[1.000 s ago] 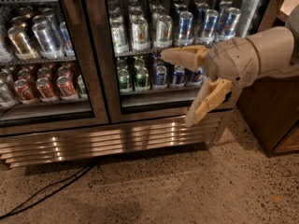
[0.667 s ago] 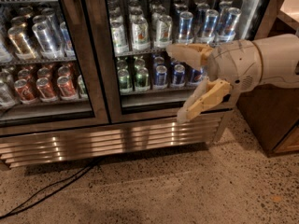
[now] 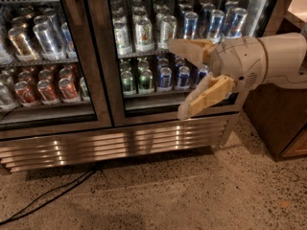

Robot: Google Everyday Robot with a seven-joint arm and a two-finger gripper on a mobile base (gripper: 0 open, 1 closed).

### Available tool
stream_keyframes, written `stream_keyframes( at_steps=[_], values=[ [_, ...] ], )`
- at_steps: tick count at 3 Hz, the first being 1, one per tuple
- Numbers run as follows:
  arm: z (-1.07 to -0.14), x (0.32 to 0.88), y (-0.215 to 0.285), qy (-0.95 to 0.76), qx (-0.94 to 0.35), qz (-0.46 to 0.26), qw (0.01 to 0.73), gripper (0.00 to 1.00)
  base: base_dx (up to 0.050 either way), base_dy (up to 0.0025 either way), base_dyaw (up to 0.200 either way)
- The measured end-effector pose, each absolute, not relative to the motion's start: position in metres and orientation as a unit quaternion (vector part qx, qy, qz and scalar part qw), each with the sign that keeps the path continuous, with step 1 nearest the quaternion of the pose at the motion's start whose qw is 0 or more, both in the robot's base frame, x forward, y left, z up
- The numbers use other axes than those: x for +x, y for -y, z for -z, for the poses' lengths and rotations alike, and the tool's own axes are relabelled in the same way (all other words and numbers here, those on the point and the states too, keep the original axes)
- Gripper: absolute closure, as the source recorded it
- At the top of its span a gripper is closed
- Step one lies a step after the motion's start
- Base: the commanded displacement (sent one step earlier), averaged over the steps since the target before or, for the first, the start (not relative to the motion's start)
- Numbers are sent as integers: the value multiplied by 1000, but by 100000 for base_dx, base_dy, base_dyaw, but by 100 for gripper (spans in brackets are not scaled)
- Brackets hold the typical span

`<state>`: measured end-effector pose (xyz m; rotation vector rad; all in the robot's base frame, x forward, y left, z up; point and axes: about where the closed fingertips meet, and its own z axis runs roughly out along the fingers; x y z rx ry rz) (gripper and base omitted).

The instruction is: Open left fridge door

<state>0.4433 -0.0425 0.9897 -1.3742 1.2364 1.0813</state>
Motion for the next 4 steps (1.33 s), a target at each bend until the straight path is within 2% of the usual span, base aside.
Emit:
stream_keyframes(
  at_steps=[1,3,4],
  values=[
    [-1021,444,15,-444,-540,-495,516,0,0,0,0],
    [-1024,453,5,-458,-549,-484,504,0,0,0,0],
    [-1027,504,-60,-469,-549,-481,498,0,0,0,0]
  ],
)
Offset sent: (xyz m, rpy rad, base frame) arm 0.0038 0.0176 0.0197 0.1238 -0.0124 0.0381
